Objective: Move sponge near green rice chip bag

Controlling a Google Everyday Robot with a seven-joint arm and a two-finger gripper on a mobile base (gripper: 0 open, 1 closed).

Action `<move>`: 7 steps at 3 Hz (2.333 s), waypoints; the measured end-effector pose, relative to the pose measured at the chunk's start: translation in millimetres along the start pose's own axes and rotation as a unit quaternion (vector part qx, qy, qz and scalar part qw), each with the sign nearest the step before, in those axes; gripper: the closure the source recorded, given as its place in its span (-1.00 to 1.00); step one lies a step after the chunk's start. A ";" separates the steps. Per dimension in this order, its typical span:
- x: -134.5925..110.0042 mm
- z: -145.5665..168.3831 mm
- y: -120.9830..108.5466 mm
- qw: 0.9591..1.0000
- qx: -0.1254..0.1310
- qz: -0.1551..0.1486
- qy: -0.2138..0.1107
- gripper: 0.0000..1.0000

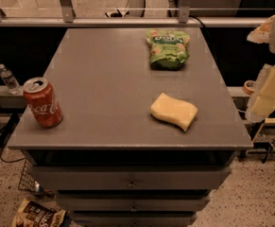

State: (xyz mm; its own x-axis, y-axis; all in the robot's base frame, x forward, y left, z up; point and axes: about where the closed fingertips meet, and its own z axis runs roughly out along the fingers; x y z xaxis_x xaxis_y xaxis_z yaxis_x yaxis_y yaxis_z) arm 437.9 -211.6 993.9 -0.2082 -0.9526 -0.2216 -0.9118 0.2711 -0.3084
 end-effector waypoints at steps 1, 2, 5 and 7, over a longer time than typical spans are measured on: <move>0.0 -0.1 0.0 1.000 0.000 0.000 0.000 -1.00; -9.3 17.5 -1.0 0.999 -0.020 -0.003 -0.038 -1.00; -71.3 115.1 4.1 0.974 -0.121 -0.028 -0.189 -1.00; -57.9 163.1 12.5 0.979 -0.138 -0.019 -0.145 -1.00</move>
Offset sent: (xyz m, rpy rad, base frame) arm 0.0401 0.0469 -0.0614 0.3563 0.0954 0.1808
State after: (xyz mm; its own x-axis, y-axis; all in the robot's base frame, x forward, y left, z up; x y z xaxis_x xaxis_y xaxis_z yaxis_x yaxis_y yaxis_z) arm 496.3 -130.6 852.0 -0.0990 -0.8711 -0.4811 -0.9864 0.1497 -0.0680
